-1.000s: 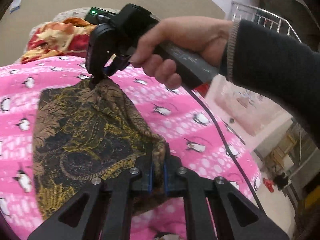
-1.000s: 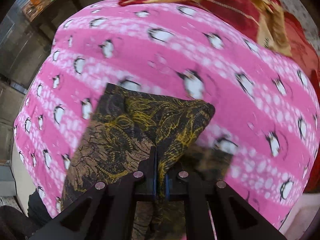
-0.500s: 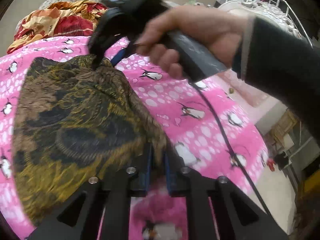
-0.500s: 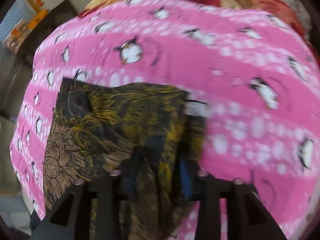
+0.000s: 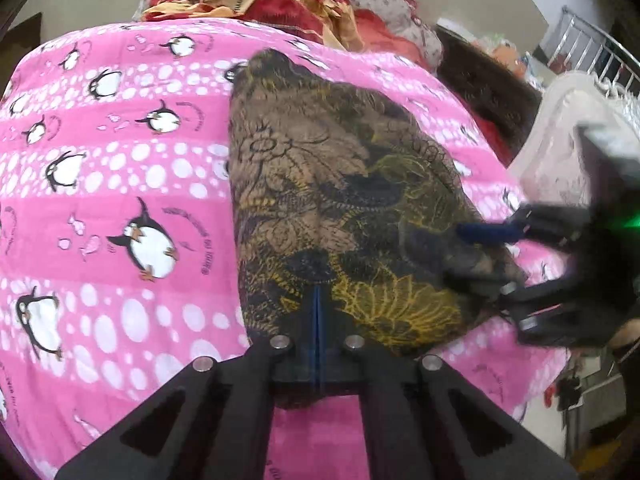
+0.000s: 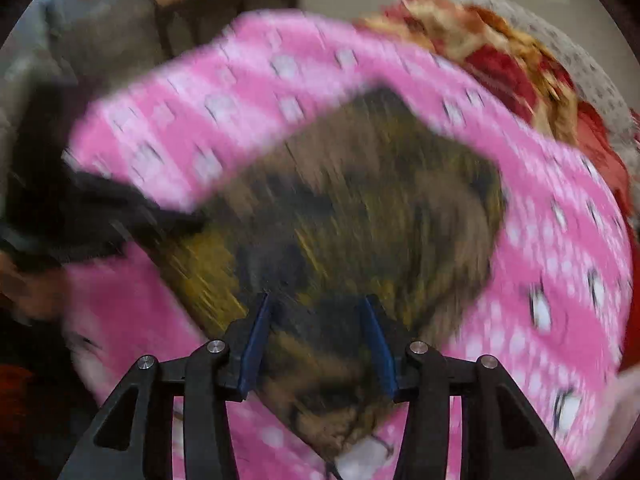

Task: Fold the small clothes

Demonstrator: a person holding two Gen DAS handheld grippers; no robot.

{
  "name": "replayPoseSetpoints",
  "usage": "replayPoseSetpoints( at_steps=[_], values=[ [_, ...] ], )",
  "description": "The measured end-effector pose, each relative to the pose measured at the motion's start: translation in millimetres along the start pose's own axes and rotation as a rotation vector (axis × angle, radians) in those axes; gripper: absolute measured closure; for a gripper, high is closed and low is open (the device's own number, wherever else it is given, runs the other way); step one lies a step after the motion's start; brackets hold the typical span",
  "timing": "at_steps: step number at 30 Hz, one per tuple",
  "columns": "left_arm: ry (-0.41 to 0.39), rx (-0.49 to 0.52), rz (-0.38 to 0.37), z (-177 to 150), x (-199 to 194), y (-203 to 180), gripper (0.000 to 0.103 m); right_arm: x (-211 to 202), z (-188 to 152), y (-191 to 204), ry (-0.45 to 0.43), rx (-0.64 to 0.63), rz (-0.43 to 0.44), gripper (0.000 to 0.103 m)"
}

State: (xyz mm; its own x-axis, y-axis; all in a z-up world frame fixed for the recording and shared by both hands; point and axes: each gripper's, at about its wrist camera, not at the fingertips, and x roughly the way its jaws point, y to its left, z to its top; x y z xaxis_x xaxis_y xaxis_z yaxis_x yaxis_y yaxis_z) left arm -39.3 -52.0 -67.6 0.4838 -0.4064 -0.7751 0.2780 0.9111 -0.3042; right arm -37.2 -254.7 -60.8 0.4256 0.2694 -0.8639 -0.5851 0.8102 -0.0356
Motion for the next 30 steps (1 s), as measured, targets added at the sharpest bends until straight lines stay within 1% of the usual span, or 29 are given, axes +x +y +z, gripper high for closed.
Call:
replayPoseSetpoints(
  at_steps=[1, 3, 6, 8, 11, 15, 21, 25, 27, 30],
  values=[
    [0.0, -0.01, 0.023, 0.4, 0.9, -4.1, 0.103, -3.1, -6.6, -2.4, -0.05, 0.037, 0.012, 0.051],
    [0.013, -0.021, 0.057, 2.2, 2.3, -8.7, 0.103, -4.9, -15.8, -4.3, -0.107, 0.077, 0.019, 0.051],
    [0.026, -0.013, 0.098, 3.4, 5.1, -11.3, 0.102, -5.8, -27.6, 1.3, -0.186, 0.104, -0.017, 0.049],
    [0.03, 0.004, 0.128, 4.4, 7.3, -14.0, 0.102, -4.1, -28.8, 6.8, -0.226, 0.116, -0.049, 0.048],
    [0.031, 0.014, 0.155, 1.9, 6.2, -17.1, 0.102, -3.7, -33.5, 7.0, -0.264, 0.124, -0.065, 0.048],
    [0.035, 0.012, 0.164, 2.6, 7.5, -17.8, 0.102, -3.2, -25.6, 16.4, -0.255, 0.121, -0.088, 0.048],
    [0.03, 0.01, 0.138, 2.4, 7.4, -13.6, 0.102, -3.1, -23.7, 19.8, -0.234, 0.145, -0.123, 0.048],
    [0.023, 0.004, 0.123, 1.4, 6.7, -11.6, 0.102, -3.5, -20.8, 23.4, -0.218, 0.185, -0.155, 0.047],
    [0.019, 0.001, 0.116, 0.9, 6.5, -10.9, 0.102, -4.4, -18.1, 27.3, -0.202, 0.199, -0.189, 0.045],
    [0.02, -0.007, 0.105, 1.5, 6.4, -9.2, 0.102, -6.1, -12.3, 32.6, -0.169, 0.226, -0.239, 0.038]
  ],
)
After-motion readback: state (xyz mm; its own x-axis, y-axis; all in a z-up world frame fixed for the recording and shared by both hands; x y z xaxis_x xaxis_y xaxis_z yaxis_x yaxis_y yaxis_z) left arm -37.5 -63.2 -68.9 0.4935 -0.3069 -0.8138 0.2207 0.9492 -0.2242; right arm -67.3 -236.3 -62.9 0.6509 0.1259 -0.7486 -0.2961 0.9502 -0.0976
